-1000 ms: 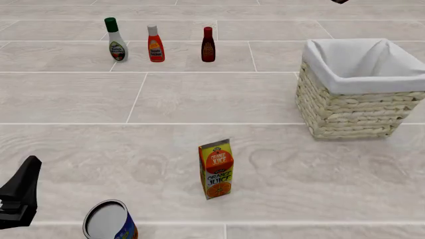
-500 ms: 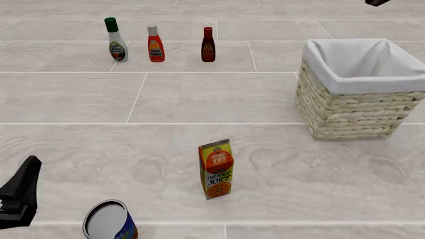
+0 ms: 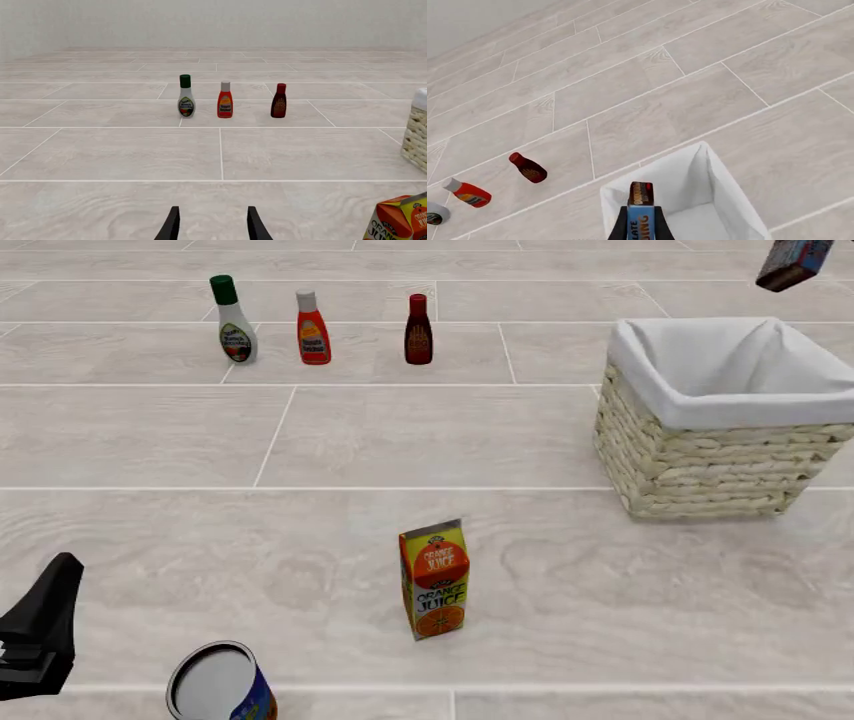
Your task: Pick the chocolate pudding and place it in the basket.
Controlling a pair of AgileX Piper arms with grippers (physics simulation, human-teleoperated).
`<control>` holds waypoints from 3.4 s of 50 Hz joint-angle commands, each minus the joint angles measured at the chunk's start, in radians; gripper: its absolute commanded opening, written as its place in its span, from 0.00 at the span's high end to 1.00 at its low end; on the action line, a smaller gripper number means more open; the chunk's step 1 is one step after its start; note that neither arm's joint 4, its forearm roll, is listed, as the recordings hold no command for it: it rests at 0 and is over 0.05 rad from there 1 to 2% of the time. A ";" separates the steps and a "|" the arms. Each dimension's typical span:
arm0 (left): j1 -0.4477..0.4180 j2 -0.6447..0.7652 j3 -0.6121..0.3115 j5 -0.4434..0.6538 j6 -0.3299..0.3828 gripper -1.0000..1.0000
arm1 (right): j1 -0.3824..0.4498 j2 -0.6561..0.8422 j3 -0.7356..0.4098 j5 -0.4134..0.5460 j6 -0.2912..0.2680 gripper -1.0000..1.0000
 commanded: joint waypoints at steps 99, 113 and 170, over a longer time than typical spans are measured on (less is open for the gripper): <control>0.000 0.000 0.000 0.000 0.000 0.00 | -0.081 0.282 -0.005 -0.095 0.067 1.00; 0.000 0.000 0.000 0.000 0.000 0.00 | -0.071 0.296 0.025 -0.113 0.091 1.00; 0.000 0.000 0.000 0.000 0.000 0.00 | -0.086 0.339 0.062 -0.122 0.093 1.00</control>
